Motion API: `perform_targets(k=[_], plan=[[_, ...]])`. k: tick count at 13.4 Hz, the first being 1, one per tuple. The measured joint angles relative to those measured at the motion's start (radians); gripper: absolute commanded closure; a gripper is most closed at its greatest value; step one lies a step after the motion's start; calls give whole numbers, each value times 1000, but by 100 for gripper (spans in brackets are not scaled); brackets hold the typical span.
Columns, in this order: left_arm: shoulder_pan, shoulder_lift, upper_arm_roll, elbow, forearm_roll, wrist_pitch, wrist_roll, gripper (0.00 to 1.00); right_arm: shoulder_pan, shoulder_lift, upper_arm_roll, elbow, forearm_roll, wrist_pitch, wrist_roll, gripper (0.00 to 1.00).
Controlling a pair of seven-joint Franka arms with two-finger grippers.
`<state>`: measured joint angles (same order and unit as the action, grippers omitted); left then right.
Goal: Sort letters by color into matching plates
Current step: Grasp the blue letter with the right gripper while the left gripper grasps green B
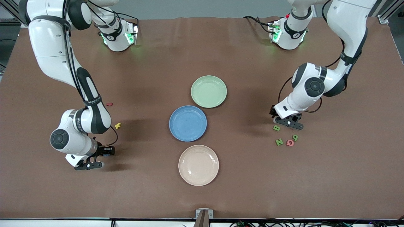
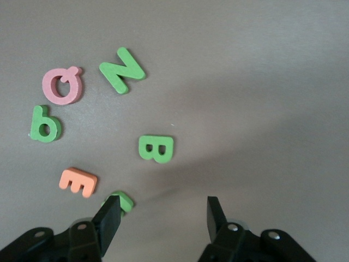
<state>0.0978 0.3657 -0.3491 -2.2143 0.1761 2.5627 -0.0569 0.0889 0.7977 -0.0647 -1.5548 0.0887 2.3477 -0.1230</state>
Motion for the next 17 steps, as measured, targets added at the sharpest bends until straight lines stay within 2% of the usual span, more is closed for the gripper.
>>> perform_targets(k=[2,4,9,11,14,17], plan=[[0,32,0,22,1,7,0,31,0,0,0,1,0,0,0,69],[0,55,1,50,24,7,0,35,0,0,0,2,0,-1,0,73],[3,107,3,111,58,7,0,39,4,-5,8,12,0,-14,0,73],[3,132,3,135,58,7,0,40,24,-33,13,33,2,-98,17,73],[4,158,3,151,58,7,-1,43,100,-119,19,45,4,-224,171,73],[4,166,6,151,58,7,-1,43,216,-168,23,43,5,-279,389,73]])
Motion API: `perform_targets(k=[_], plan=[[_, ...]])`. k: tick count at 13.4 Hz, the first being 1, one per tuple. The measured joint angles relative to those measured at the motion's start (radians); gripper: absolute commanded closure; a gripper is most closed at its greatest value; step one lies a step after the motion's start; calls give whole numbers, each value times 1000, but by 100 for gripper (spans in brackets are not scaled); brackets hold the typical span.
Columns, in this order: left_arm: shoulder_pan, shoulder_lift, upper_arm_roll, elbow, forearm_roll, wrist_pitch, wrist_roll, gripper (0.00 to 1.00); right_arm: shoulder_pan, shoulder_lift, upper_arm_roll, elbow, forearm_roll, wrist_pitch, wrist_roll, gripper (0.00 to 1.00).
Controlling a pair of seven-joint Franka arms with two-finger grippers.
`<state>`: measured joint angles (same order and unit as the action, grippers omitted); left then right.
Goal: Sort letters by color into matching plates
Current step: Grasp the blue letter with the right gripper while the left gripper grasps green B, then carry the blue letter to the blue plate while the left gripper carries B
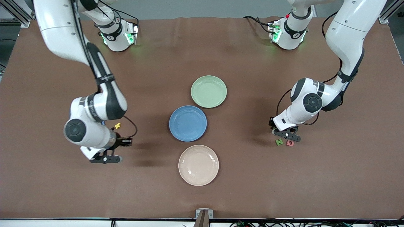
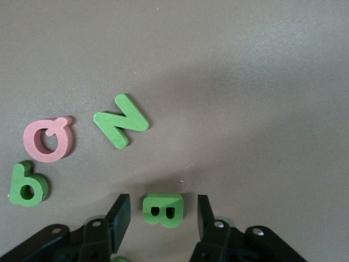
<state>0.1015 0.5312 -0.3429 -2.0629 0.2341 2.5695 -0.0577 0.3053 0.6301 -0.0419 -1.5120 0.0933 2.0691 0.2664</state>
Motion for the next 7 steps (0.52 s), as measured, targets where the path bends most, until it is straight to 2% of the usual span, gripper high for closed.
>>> perform_targets(k=[4,7], plan=[[0,7,9,0,0,0,0,48,165,0,3,-4,1,3,281,73],[0,15,10,0,0,0,0,52,257,2,3,-4,9,57,396,72]])
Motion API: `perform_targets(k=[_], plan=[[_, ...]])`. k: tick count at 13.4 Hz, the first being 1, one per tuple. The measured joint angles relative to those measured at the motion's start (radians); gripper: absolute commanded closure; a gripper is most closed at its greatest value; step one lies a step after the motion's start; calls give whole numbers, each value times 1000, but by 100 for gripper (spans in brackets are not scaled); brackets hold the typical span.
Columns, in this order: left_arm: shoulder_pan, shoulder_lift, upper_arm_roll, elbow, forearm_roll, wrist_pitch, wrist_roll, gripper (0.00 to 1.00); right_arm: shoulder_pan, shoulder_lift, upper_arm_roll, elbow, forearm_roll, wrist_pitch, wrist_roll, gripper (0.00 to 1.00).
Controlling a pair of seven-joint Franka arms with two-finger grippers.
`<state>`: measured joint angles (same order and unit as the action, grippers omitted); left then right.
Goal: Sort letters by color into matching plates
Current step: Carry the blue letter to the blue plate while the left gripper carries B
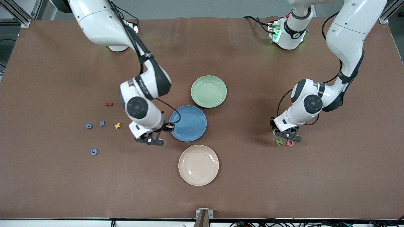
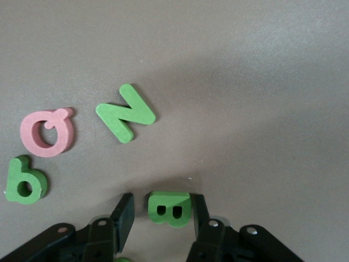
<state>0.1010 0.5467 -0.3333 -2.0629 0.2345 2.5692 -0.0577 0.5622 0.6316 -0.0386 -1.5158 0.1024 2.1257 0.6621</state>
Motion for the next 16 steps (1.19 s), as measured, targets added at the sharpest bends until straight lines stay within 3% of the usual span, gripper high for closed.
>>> perform_targets(k=[1,2,4,10,16], plan=[[0,2,0,0,0,0,0,55,19,2,0,0,13,16,8,72],[0,2,0,1,2,0,0,64,34,8,0,-1,21,23,14,72],[0,1,1,1,4,-1,0,98,51,29,0,-3,29,60,16,73],[-8,-10,-16,11,5,-65,-23,100,110,104,0,-8,31,162,16,73],[-12,-62,-175,19,5,-180,-324,100,155,136,0,-11,31,204,16,71]])
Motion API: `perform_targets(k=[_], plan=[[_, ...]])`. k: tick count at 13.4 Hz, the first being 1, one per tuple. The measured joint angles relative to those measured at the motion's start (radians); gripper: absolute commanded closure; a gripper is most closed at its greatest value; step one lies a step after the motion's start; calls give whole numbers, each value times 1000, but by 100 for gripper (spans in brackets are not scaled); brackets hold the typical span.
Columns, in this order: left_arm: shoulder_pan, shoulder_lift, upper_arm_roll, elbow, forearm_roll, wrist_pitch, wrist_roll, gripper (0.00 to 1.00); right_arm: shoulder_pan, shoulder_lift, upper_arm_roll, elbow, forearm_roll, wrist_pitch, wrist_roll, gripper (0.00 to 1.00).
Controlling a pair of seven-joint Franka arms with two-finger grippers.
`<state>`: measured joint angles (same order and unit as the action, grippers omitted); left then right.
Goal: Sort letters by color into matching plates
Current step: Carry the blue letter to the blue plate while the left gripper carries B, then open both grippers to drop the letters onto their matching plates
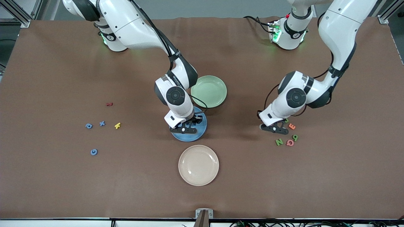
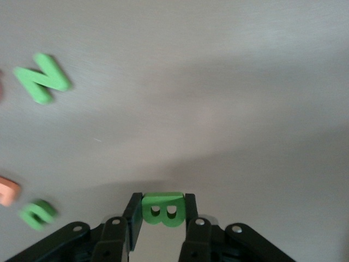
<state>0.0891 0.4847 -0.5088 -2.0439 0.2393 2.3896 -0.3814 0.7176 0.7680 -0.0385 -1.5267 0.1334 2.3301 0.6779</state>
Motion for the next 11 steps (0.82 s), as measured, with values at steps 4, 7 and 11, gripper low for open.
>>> perform_targets(k=[4,7,11], plan=[[-8,1,-137,-10,0,-2,-347,100,6,2,0,0,0,2,0,0],[-14,4,-218,-17,0,-2,-597,100,6,-2,-1,2,0,-15,0,0],[-49,27,-267,-27,0,2,-836,99,-20,-75,-23,20,0,-175,-10,0]])
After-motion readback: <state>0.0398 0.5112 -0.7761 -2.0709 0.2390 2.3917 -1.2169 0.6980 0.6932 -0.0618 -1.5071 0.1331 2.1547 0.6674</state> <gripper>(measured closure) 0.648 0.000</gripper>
